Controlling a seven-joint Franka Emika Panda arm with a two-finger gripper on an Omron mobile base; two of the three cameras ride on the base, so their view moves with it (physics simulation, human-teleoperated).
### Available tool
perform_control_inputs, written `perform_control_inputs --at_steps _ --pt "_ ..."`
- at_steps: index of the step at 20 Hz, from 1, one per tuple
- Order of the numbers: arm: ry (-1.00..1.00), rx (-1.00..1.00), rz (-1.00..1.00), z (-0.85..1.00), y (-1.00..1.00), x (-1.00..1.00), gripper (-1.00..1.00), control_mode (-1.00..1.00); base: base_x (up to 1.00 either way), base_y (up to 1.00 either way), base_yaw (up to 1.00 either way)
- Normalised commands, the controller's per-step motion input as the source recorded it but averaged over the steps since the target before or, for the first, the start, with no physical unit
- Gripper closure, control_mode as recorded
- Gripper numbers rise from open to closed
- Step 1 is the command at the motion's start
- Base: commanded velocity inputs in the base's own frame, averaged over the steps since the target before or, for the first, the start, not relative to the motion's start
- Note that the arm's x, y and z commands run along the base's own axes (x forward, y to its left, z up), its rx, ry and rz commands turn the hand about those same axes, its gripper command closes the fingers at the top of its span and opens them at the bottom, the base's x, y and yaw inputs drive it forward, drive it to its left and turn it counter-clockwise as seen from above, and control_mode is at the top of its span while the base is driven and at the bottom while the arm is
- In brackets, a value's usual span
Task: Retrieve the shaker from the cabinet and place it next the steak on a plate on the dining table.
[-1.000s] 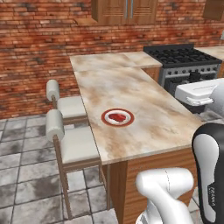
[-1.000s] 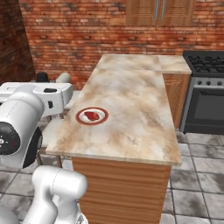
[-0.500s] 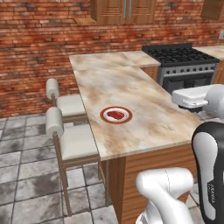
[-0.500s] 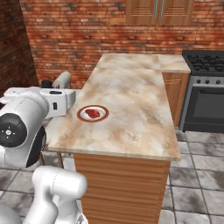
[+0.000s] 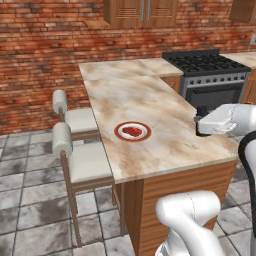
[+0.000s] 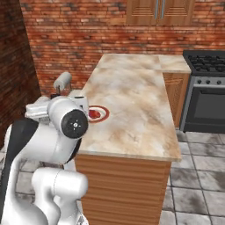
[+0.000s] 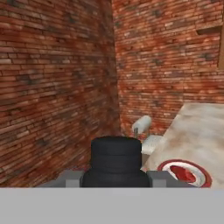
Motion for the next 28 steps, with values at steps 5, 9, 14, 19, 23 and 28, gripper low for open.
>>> perform_control_inputs --at_steps 5,9,14,19,23,28 --pt "-0.02 0.0 0.55 -0.6 0.02 0.39 1.0 -1.0 0.0 0.0 0.0" --pt "-0.07 0.12 0.47 -0.56 0.04 0.47 1.0 -1.0 0.0 0.0 0.0" --pt "-0.01 0.12 0.39 -0.44 0.06 0.64 1.0 -1.0 0.0 0.0 0.0" --pt "0.03 0.08 0.27 -0.24 0.0 0.73 1.0 -1.0 0.0 0.0 0.0" --pt "0.0 0.0 0.08 -0.12 0.0 0.63 1.0 -1.0 0.0 0.0 0.0" --pt "0.01 0.0 0.0 -0.24 0.0 0.58 1.0 -1.0 0.0 0.0 0.0"
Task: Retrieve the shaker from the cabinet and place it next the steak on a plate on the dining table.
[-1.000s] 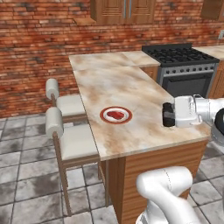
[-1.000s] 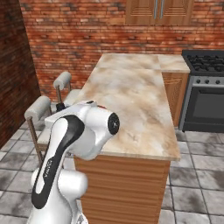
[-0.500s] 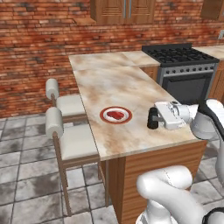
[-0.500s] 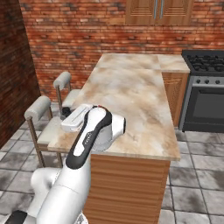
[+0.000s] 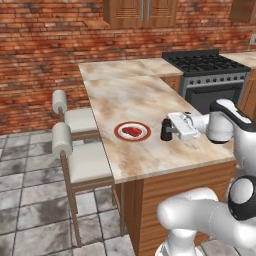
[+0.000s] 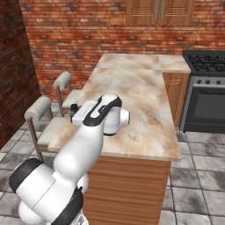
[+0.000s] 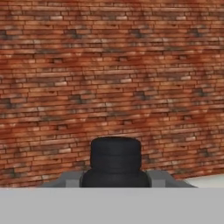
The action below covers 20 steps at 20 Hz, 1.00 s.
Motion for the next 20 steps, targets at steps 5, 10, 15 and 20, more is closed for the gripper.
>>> perform_control_inputs --at_steps 5,10,15,20 --pt "0.01 -0.01 0.0 -0.35 0.0 0.43 1.0 -1.0 0.0 0.0 0.0" --pt "0.0 -0.07 0.0 -0.31 0.08 0.17 1.0 -1.0 0.0 0.0 0.0" --pt "0.0 -0.1 0.0 -0.33 0.19 0.15 1.0 -1.0 0.0 0.0 0.0" --pt "0.01 -0.03 0.0 -0.32 0.08 0.26 1.0 -1.0 0.0 0.0 0.0"
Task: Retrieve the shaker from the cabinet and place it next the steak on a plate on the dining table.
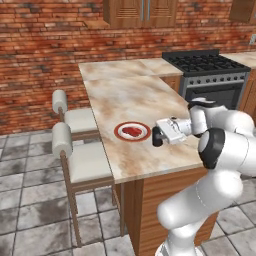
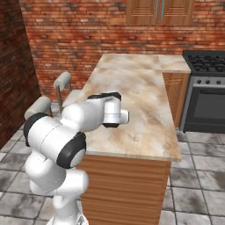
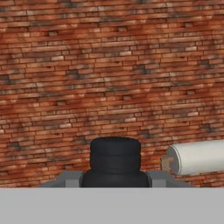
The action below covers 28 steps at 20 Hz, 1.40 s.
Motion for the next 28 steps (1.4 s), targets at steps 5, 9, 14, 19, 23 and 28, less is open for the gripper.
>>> perform_control_inputs --at_steps 5,9,14,19,23,28 --pt "0.0 0.0 0.03 -0.33 0.0 0.18 1.0 -1.0 0.0 0.0 0.0" --pt "0.0 0.0 0.05 -0.26 0.0 0.25 1.0 -1.0 0.0 0.0 0.0" --pt "0.0 0.0 0.02 -0.11 0.02 0.33 1.0 -1.0 0.0 0.0 0.0" --pt "0.0 0.0 0.03 -0.17 0.0 0.31 1.0 -1.0 0.0 0.0 0.0" --pt "0.0 0.0 0.04 -0.25 0.0 0.21 1.0 -1.0 0.0 0.0 0.0" --pt "0.0 0.0 0.04 -0.33 0.01 0.2 1.0 -1.0 0.0 0.0 0.0"
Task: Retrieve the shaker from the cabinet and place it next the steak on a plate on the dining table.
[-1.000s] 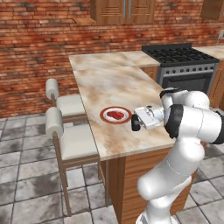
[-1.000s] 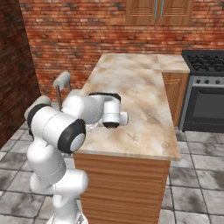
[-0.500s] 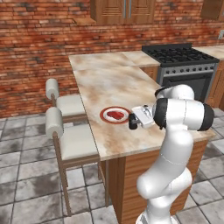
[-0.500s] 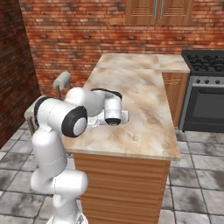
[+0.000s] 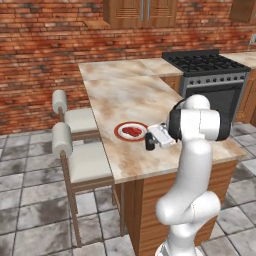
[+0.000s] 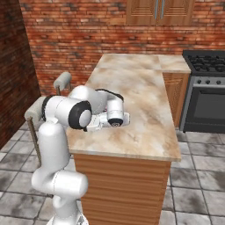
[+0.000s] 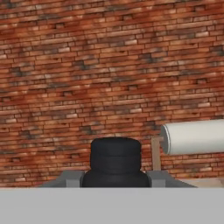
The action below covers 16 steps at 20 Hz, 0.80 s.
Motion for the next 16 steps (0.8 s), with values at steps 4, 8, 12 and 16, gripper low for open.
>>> perform_control_inputs --at_steps 4,8,12,16 --pt "0.0 0.0 0.01 -0.34 0.11 0.27 1.0 -1.0 0.0 0.0 0.0" --pt "0.0 0.0 0.0 -0.3 0.11 0.24 1.0 -1.0 0.0 0.0 0.0" --pt "0.0 0.0 0.0 -0.32 0.08 0.21 1.0 -1.0 0.0 0.0 0.0" --pt "0.0 0.0 0.0 -0.18 0.01 0.2 1.0 -1.0 0.0 0.0 0.0"
